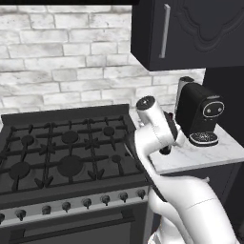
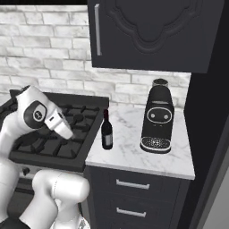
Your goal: There is a wine glass and glass cup on the dining counter. Place the wine bottle next to the wine glass and the juice bottle next to the glass cup.
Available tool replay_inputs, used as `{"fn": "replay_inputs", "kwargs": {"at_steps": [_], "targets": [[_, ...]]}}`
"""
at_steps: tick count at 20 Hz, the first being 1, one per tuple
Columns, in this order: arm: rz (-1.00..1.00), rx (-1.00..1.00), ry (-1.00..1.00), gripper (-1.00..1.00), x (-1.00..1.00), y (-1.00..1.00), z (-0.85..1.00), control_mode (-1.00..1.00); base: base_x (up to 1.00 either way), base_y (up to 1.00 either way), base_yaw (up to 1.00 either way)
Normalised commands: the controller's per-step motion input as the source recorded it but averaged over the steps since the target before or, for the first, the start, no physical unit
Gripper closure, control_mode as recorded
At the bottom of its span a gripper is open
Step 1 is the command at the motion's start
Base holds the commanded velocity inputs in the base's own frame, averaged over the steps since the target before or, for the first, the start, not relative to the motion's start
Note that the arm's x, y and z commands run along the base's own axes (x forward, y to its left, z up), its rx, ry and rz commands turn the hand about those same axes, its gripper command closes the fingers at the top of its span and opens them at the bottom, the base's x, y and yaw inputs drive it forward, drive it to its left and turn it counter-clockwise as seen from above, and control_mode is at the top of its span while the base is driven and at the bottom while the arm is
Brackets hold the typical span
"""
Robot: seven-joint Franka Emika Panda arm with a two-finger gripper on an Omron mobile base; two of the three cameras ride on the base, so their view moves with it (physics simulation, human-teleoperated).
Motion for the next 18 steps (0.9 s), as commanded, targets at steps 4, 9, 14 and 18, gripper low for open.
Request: {"fn": "replay_inputs", "kwargs": {"at_steps": [4,9,14,18], "targets": [[-0.11,-0.26,-0.29,-1.00,0.08,-0.04,0.00,-1.00,0.00,0.00,0.00],[-0.01,-0.13,-0.08,-1.00,0.00,-0.13,0.03,-1.00,0.00,0.00,0.00],[0.00,-0.09,-0.05,-1.00,0.01,-0.13,0.09,-1.00,0.00,0.00,0.00],[0.00,-0.05,0.00,-1.00,0.03,-0.05,0.18,-1.00,0.00,0.00,0.00]]}}
